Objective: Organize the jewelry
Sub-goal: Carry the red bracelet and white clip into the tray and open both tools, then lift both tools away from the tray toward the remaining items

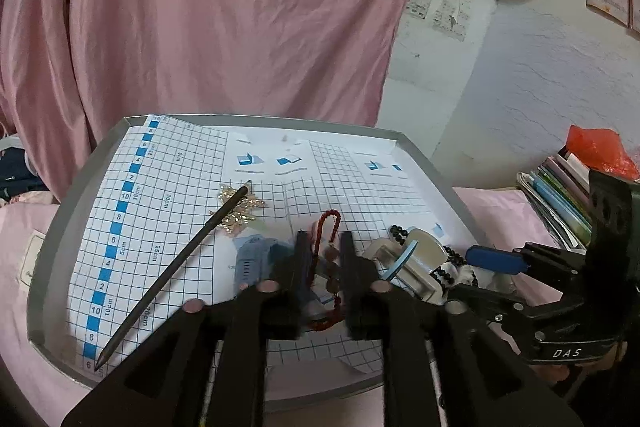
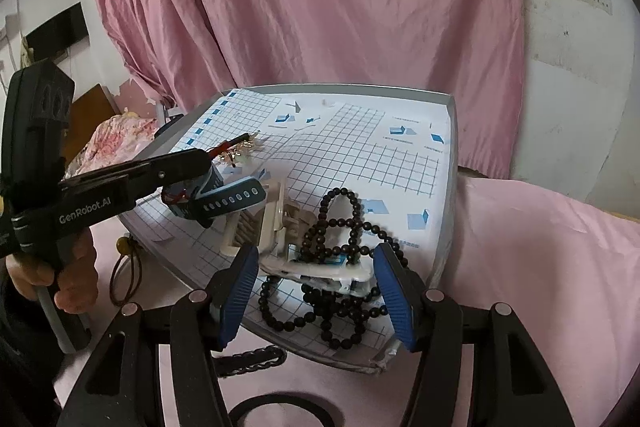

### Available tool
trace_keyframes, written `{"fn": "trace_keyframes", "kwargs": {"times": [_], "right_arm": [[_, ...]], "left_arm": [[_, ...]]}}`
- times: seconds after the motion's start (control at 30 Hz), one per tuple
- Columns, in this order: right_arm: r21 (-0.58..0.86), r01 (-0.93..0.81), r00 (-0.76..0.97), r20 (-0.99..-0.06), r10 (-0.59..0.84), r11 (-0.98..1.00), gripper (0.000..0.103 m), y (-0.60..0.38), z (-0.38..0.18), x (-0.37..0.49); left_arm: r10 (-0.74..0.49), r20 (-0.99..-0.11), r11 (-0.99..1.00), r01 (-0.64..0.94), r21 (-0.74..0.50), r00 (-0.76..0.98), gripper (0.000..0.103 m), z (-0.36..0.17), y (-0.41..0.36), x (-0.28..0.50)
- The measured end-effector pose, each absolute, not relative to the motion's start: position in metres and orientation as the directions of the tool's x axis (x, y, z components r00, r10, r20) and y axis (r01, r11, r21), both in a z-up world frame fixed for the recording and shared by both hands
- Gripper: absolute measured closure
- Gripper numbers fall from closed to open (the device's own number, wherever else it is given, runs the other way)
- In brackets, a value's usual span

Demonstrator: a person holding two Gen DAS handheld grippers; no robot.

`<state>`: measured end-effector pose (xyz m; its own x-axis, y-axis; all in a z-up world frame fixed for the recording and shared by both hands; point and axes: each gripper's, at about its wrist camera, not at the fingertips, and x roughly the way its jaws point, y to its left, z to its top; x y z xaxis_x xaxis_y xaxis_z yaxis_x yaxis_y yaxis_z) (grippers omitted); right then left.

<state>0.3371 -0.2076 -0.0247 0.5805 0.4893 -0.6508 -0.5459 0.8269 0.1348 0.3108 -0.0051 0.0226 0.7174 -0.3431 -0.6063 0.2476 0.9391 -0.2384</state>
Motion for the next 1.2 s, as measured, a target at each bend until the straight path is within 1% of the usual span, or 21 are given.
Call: {"fn": "trace_keyframes", "kwargs": {"times": [0.03, 0.07, 0.1, 0.13, 0.2, 0.27, 0.33, 0.37, 0.4, 0.43, 0.47, 0.53, 0.67, 0.77, 0.93, 1.1, 1.2], "right_arm": [[0.129, -0.548, 0.59, -0.641, 0.492, 0.826, 0.036, -0.209, -0.023, 0.334], [0.124, -0.548, 0.599, -0.632, 0.492, 0.827, 0.029, -0.21, -0.022, 0.332], [0.115, -0.546, 0.611, -0.623, 0.488, 0.83, 0.027, -0.211, -0.02, 0.329], [0.11, -0.544, 0.618, -0.618, 0.486, 0.832, 0.025, -0.211, -0.019, 0.327], [0.101, -0.535, 0.638, -0.603, 0.48, 0.839, 0.023, -0.215, -0.017, 0.322], [0.1, -0.514, 0.668, -0.576, 0.471, 0.852, 0.016, -0.221, -0.015, 0.313], [0.092, -0.503, 0.699, -0.542, 0.467, 0.859, 0.009, -0.226, -0.011, 0.301], [0.087, -0.503, 0.714, -0.518, 0.471, 0.86, 0.005, -0.229, -0.009, 0.294], [0.081, -0.502, 0.73, -0.494, 0.472, 0.861, 0.002, -0.23, -0.007, 0.286], [0.073, -0.502, 0.745, -0.469, 0.474, 0.862, 0.0, -0.232, -0.005, 0.278], [0.067, -0.504, 0.755, -0.45, 0.477, 0.861, 0.0, -0.234, -0.003, 0.271], [0.054, -0.507, 0.77, -0.421, 0.48, 0.86, 0.0, -0.236, -0.001, 0.255], [0.031, -0.525, 0.785, -0.369, 0.498, 0.851, 0.0, -0.238, 0.003, 0.219], [0.024, -0.524, 0.789, -0.362, 0.496, 0.852, 0.0, -0.238, 0.001, 0.197], [0.029, -0.516, 0.795, -0.357, 0.491, 0.856, 0.0, -0.245, 0.001, 0.166], [0.028, -0.489, 0.81, -0.355, 0.466, 0.872, 0.0, -0.251, -0.006, 0.139], [0.004, -0.478, 0.827, -0.334, 0.452, 0.878, 0.0, -0.254, -0.013, 0.122]], "left_arm": [[-0.35, -0.596, 0.936, 0.246, -0.251, 0.723, 0.065, 0.024, -0.003, 0.308], [-0.355, -0.585, 0.934, 0.245, -0.261, 0.729, 0.058, 0.024, -0.003, 0.306], [-0.36, -0.569, 0.931, 0.244, -0.271, 0.739, 0.048, 0.026, -0.002, 0.304], [-0.365, -0.553, 0.928, 0.245, -0.28, 0.749, 0.044, 0.028, 0.0, 0.301], [-0.363, -0.523, 0.928, 0.246, -0.281, 0.771, 0.039, 0.033, 0.002, 0.293], [-0.347, -0.501, 0.933, 0.234, -0.275, 0.793, 0.035, 0.038, 0.004, 0.287], [-0.309, -0.474, 0.942, 0.195, -0.274, 0.825, 0.017, 0.045, 0.008, 0.275], [-0.306, -0.435, 0.939, 0.192, -0.286, 0.847, 0.014, 0.049, 0.01, 0.265], [-0.303, -0.393, 0.937, 0.196, -0.29, 0.868, 0.009, 0.052, 0.011, 0.255], [-0.291, -0.372, 0.94, 0.19, -0.285, 0.881, 0.001, 0.055, 0.012, 0.247], [-0.26, -0.343, 0.947, 0.169, -0.271, 0.903, 0.001, 0.059, 0.013, 0.232], [-0.233, -0.318, 0.953, 0.15, -0.263, 0.919, 0.001, 0.061, 0.014, 0.215], [-0.182, -0.289, 0.963, 0.111, -0.246, 0.94, 0.001, 0.062, 0.018, 0.175], [-0.174, -0.269, 0.966, 0.11, -0.235, 0.947, 0.001, 0.06, 0.019, 0.147], [-0.159, -0.273, 0.974, 0.106, -0.2, 0.949, 0.001, 0.056, 0.017, 0.109], [-0.129, -0.287, 0.978, 0.074, -0.195, 0.949, 0.001, 0.044, 0.013, 0.076], [-0.107, -0.289, 0.983, 0.058, -0.175, 0.951, 0.001, 0.036, 0.008, 0.06]]}}
